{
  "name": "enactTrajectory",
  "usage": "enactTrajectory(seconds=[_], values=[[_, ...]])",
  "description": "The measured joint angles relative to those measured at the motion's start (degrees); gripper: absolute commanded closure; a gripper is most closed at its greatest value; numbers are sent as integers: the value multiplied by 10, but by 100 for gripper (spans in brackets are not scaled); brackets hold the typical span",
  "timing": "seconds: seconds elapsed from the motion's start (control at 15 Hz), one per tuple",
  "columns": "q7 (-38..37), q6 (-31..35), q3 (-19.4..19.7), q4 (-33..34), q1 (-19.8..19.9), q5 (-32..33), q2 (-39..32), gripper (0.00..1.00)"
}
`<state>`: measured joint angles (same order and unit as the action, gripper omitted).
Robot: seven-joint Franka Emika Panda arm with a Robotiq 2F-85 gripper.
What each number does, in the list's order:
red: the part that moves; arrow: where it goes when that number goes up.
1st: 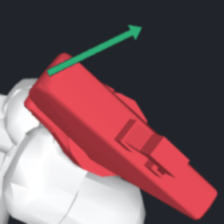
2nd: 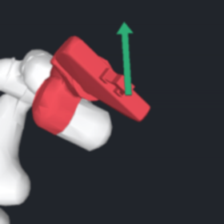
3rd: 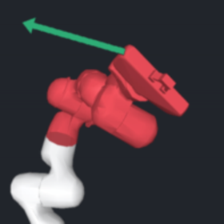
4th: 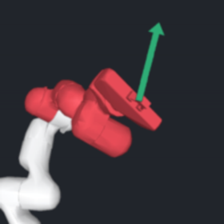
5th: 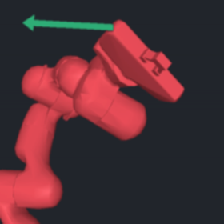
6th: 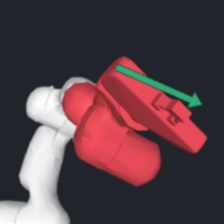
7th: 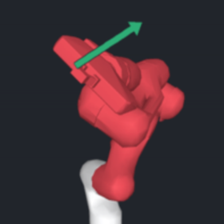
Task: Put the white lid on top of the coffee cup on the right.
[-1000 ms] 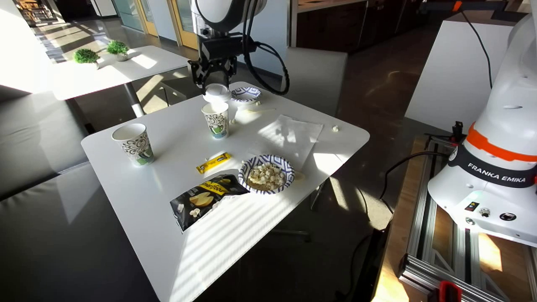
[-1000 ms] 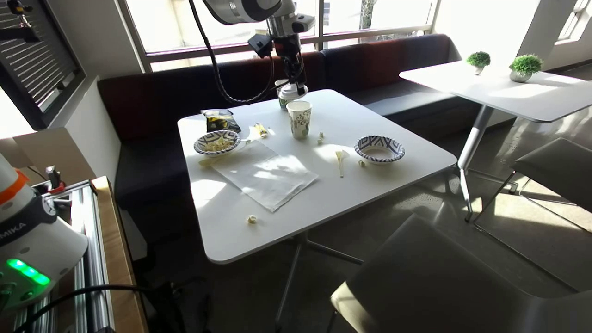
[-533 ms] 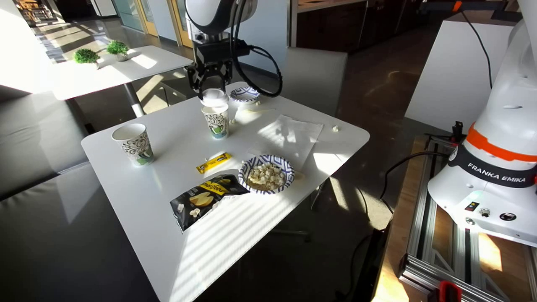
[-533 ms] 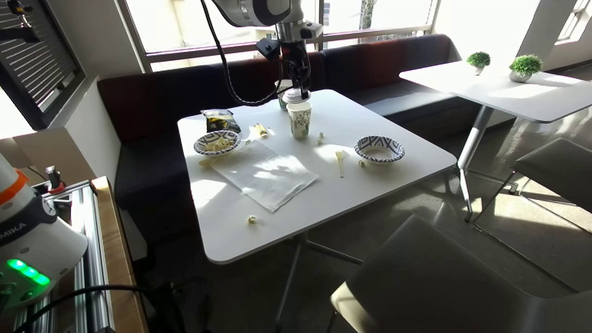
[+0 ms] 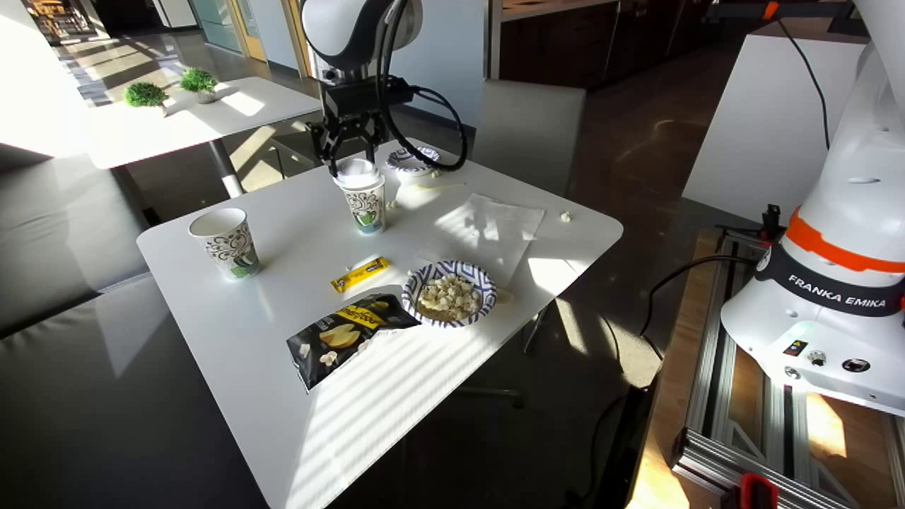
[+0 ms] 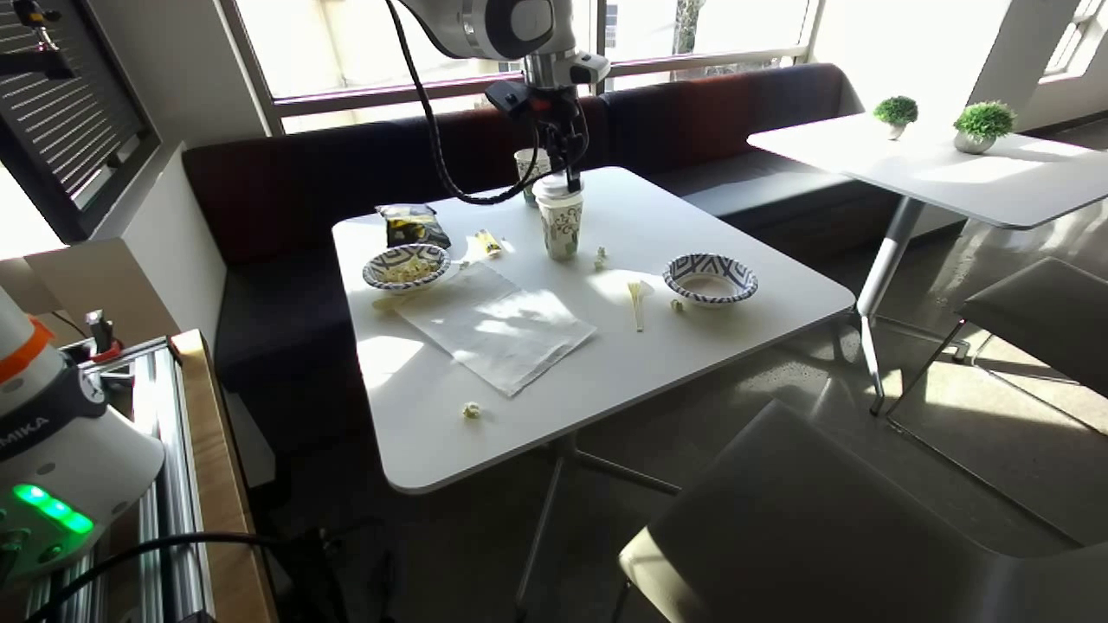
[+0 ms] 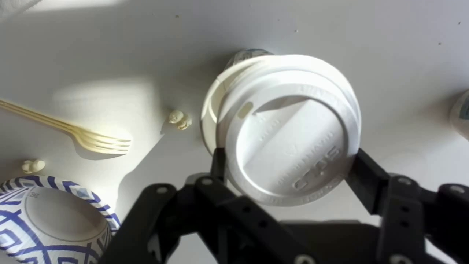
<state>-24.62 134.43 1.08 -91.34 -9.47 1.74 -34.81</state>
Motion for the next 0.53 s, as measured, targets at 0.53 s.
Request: enactTrajectory(seconds=[0.53], values=[[0,-14,2,16,0,0,-16,44]])
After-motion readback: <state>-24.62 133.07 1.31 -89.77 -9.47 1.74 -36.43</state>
